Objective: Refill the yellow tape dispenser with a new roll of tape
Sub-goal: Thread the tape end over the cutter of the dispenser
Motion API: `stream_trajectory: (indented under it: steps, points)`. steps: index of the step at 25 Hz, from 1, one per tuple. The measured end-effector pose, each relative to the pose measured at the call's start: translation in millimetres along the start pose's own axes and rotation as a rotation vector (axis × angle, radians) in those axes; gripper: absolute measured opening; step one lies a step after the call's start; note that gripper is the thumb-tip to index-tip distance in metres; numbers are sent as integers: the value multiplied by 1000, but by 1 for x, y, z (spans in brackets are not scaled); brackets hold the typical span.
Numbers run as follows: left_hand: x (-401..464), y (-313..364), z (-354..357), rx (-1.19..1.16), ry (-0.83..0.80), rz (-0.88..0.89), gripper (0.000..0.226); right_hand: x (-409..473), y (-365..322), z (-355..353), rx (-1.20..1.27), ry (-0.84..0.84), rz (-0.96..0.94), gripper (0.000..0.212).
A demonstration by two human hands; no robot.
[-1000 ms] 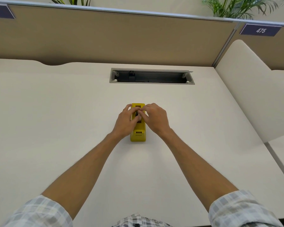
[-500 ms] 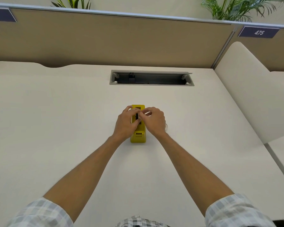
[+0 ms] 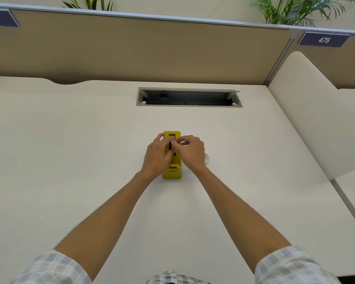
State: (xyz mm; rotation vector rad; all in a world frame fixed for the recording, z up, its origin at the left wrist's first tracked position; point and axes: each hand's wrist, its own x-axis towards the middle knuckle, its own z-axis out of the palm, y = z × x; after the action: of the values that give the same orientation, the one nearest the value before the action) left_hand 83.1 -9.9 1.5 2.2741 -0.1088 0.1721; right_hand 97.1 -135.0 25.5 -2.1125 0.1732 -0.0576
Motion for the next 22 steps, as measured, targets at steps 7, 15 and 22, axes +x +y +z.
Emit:
stream_trajectory:
  steps: [7, 15, 22]
  points:
    - [-1, 0, 0, 15, 6, -1, 32, 0, 5, 0, 91, -10, 11, 17]
    - [-3, 1, 1, 21, 37, 17, 34, -4, 13, 1, 212, -12, -36, 15]
    - [-8, 7, 1, 14, 118, 80, 32, -3, 8, 6, 179, 42, 29, 12]
